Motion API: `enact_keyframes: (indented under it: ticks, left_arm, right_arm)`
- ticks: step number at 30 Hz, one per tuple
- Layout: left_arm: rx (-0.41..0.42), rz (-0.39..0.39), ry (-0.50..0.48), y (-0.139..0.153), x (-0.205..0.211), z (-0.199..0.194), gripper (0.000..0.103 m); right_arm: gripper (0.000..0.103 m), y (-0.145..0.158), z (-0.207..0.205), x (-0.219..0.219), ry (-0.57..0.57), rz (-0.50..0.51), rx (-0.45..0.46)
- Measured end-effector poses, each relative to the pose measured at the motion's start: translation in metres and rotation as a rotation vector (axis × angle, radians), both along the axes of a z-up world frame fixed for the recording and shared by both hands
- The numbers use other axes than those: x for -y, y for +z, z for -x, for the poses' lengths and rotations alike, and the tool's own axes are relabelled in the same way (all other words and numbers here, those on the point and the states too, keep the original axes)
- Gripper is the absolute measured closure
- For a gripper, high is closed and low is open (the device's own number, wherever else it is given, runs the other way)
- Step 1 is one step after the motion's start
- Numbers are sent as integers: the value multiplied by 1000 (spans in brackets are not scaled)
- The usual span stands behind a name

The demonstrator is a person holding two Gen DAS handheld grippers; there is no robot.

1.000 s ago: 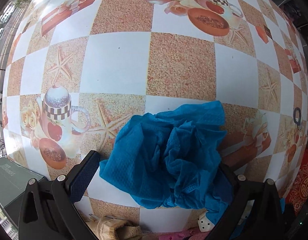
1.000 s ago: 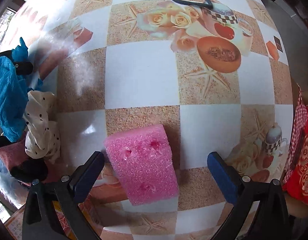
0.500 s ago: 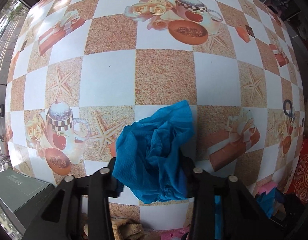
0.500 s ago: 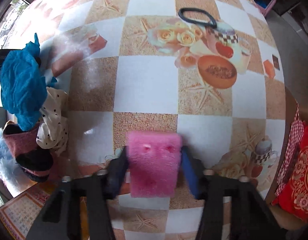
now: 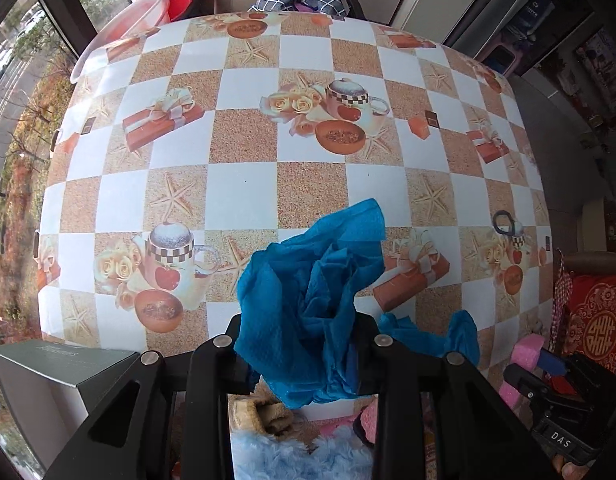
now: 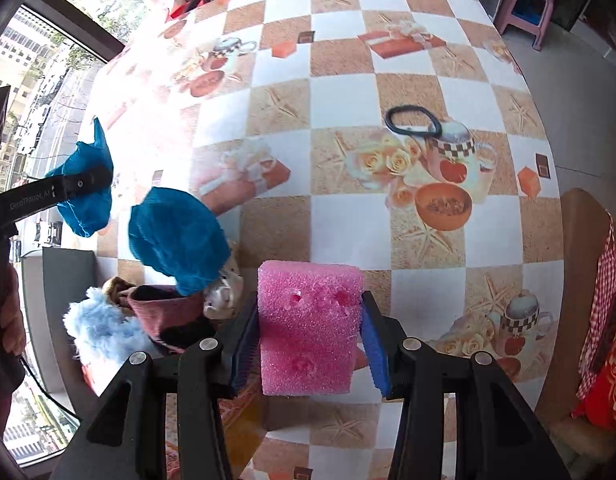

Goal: Organize soft objects
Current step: 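Carry blue cloth in left tool and pink sponge in right tool over box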

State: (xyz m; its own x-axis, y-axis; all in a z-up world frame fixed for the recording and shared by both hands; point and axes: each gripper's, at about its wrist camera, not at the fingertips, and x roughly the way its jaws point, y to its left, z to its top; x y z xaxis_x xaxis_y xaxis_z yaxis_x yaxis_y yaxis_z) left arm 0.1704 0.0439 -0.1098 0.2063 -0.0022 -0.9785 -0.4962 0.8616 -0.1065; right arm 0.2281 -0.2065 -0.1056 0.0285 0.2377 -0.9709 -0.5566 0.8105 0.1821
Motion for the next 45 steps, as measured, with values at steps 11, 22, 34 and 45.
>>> enact_keyframes:
  ticks: [11,22,34,45]
  left_arm:
    - [69,-20,4,42,1,52,68]
    - [95,-37,51,65,-9,107,68]
    - [93,-35,81,72,-8,167,68]
    - [31,19,-14,57,31,205,68]
  right_arm:
    - [54,46,33,-25,70,-48,44]
    - [54,71,78,-73,194,-79,60]
    - [54,74,144,-116,369,-71,31]
    - [54,59,188,-107,475,-9,-10]
